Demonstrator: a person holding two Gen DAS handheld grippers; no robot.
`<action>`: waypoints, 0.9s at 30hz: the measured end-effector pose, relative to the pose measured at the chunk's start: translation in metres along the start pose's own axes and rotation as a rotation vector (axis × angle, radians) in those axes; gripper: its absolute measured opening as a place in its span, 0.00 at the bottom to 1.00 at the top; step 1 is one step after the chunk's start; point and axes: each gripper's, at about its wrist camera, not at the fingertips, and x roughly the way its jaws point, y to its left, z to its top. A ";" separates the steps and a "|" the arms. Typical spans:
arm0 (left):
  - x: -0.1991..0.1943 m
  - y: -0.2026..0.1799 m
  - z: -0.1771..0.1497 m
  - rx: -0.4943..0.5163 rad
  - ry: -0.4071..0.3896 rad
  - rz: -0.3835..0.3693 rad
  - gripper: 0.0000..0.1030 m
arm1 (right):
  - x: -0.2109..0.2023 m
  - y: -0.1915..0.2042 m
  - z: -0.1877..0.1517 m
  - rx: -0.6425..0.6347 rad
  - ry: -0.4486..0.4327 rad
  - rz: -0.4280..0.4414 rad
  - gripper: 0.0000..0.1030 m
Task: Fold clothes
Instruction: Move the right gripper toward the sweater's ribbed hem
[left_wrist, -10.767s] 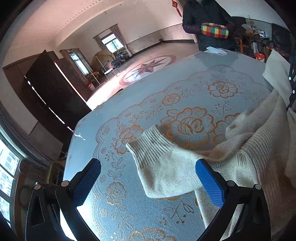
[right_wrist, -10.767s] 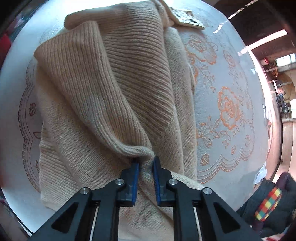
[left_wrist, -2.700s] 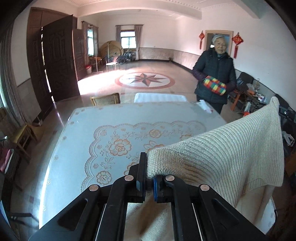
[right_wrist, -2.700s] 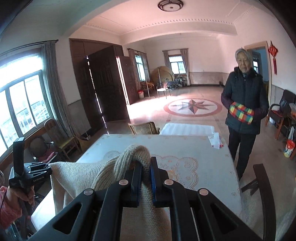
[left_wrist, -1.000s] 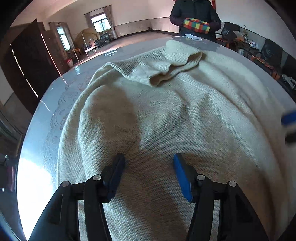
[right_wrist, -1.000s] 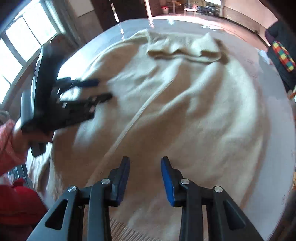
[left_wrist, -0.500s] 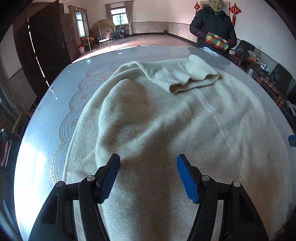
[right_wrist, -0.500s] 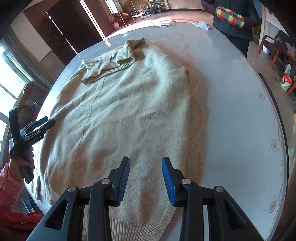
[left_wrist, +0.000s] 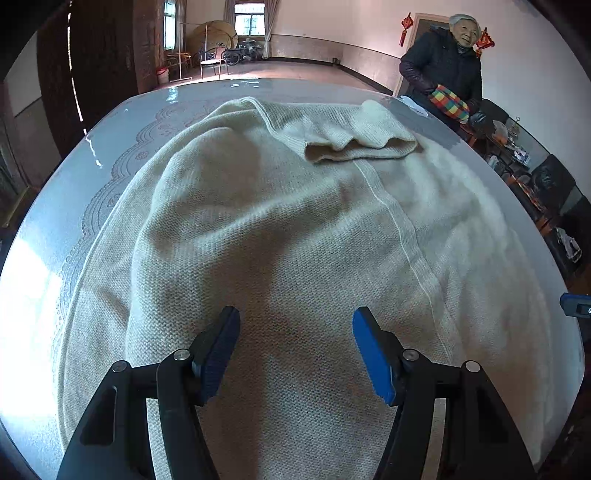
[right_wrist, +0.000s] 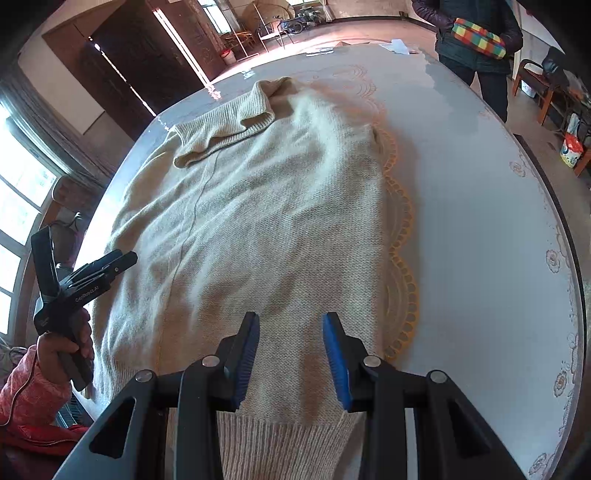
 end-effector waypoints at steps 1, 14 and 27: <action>-0.001 0.001 -0.002 0.000 -0.002 0.002 0.63 | -0.004 -0.003 -0.002 0.005 -0.003 -0.010 0.35; -0.020 -0.001 -0.017 -0.042 -0.063 -0.042 0.63 | -0.026 0.005 -0.086 -0.025 0.196 0.128 0.35; -0.022 0.002 -0.037 -0.025 -0.062 -0.042 0.63 | 0.010 0.031 -0.138 0.131 0.301 0.169 0.35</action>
